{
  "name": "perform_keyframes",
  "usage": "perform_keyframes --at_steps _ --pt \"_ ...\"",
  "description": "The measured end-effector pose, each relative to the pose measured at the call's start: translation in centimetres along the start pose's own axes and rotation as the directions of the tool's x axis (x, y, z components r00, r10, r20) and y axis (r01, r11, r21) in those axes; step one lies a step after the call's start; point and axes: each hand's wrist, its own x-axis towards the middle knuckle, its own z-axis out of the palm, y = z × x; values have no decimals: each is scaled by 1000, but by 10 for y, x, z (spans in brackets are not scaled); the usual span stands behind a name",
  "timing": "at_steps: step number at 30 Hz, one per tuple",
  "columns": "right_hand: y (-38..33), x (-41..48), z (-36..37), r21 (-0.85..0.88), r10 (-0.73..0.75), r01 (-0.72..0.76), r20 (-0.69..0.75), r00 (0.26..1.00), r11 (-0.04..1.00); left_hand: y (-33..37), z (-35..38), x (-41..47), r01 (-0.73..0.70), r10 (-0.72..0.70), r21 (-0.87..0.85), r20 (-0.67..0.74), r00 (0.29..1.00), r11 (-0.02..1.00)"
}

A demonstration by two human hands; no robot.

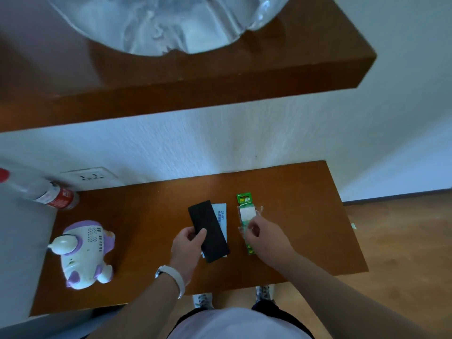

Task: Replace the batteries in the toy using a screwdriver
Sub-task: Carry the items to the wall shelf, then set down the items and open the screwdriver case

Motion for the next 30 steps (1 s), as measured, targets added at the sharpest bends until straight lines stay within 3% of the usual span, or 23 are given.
perform_keyframes --at_steps 6,15,23,30 --pt "-45 -18 -1 93 -94 89 51 994 992 27 -21 -30 -54 69 -188 71 995 981" --pt "-107 -37 6 427 -175 125 79 981 895 61 -46 -81 -156 223 -381 138 965 911" --pt "-141 -54 22 504 -255 198 47 966 841 68 -73 -88 -249 283 -328 60 957 911" --pt "-163 -61 49 544 -252 168 82 964 822 59 -107 -83 -314 334 -273 28 942 909"
